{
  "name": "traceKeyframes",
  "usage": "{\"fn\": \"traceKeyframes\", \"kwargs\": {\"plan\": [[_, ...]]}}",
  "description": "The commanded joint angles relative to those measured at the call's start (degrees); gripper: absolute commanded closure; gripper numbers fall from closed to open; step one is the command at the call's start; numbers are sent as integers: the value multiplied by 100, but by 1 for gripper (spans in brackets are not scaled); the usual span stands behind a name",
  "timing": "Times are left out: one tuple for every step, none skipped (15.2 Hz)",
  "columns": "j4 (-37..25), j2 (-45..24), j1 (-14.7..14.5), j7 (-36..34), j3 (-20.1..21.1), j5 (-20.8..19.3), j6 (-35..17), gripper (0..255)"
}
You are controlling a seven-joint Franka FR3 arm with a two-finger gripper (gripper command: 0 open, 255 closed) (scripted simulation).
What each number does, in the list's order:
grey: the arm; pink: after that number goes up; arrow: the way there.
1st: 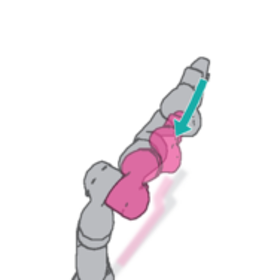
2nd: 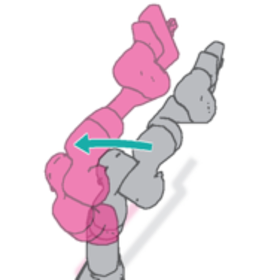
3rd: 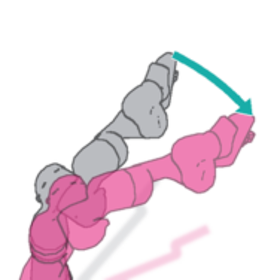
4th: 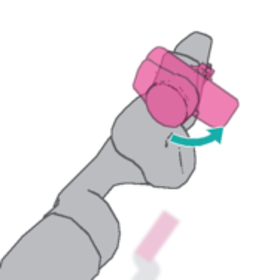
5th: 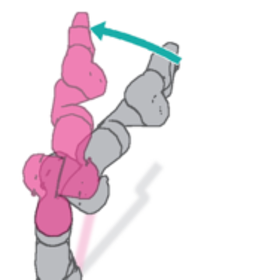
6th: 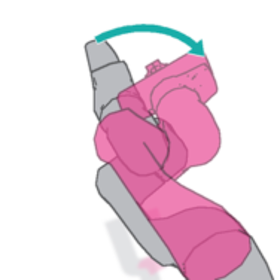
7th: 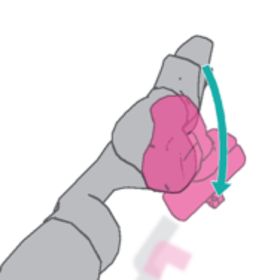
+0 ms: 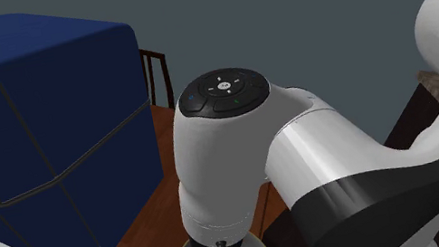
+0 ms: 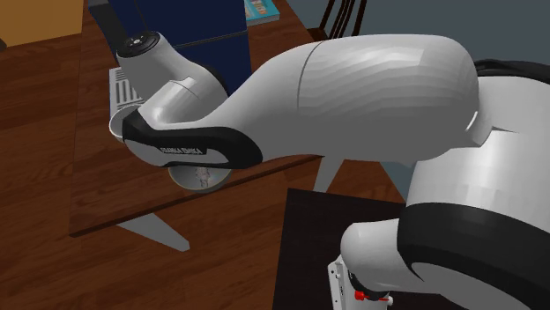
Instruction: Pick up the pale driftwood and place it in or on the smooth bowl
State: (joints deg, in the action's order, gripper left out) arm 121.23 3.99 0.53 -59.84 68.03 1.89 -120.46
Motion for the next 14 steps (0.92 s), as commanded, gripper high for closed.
{"fn": "traceKeyframes", "kwargs": {"plan": [[0,0,0,0,0,0,0,0],[0,0,0,0,0,0,0,0],[-120,177,-21,133,-70,180,194,0],[-248,326,-46,242,-146,325,391,0],[-383,452,-69,328,-218,440,589,0],[-496,537,-82,384,-269,513,745,0],[-495,529,-103,378,-288,504,744,0],[-495,528,-106,377,-290,503,744,0],[-495,529,-107,377,-291,503,744,0],[-495,528,-106,377,-291,503,744,0],[-495,528,-106,377,-291,503,744,0],[-495,528,-106,377,-291,503,744,0],[-495,528,-106,377,-291,502,744,0],[-495,528,-106,377,-291,502,744,0]]}}
